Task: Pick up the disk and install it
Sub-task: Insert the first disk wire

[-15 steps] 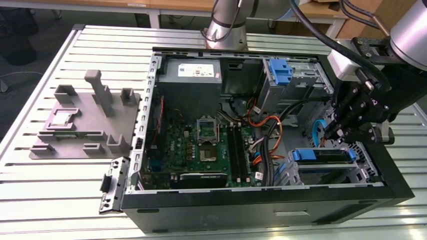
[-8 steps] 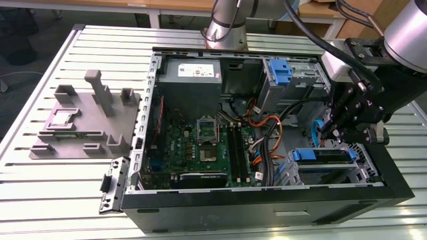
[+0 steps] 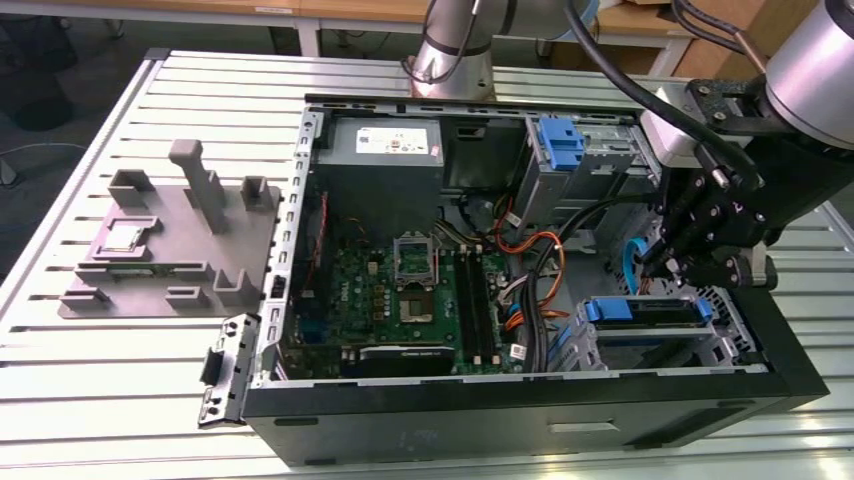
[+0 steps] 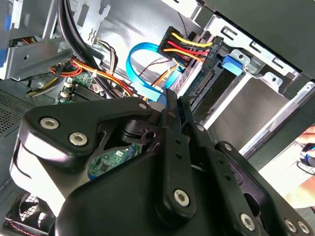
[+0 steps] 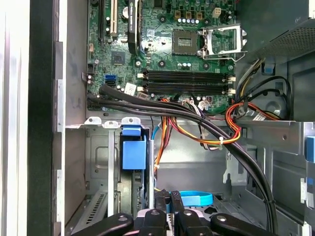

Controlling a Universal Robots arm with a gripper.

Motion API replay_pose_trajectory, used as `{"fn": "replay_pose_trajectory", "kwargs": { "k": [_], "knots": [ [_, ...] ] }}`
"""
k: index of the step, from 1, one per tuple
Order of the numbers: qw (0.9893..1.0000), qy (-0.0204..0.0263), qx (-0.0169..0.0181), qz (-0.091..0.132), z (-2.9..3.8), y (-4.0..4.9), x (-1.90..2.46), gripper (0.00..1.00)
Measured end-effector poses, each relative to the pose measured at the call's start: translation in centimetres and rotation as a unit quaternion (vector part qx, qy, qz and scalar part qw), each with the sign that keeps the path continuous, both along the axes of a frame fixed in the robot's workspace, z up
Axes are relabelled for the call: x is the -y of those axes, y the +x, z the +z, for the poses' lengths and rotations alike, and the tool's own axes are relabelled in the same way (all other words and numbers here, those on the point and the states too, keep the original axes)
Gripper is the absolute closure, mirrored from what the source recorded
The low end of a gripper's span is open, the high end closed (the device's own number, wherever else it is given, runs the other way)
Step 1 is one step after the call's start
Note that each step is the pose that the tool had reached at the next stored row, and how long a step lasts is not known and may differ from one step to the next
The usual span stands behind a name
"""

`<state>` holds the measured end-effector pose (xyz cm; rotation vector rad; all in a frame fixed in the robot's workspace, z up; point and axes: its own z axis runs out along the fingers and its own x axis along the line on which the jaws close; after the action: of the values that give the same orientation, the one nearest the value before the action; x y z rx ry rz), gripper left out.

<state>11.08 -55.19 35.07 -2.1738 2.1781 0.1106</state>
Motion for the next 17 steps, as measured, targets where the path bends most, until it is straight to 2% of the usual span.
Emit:
{"fn": "replay_pose_trajectory", "kwargs": {
  "k": [11,15,17],
  "knots": [
    [1.0000,0.0003,0.0001,0.000,-0.02,0.00,0.02,0.84],
    [1.0000,0.0019,0.0004,0.000,-0.09,-0.01,0.07,0.84],
    [1.0000,0.0046,0.0024,0.000,-0.21,-0.02,0.12,0.84]
  ]
}}
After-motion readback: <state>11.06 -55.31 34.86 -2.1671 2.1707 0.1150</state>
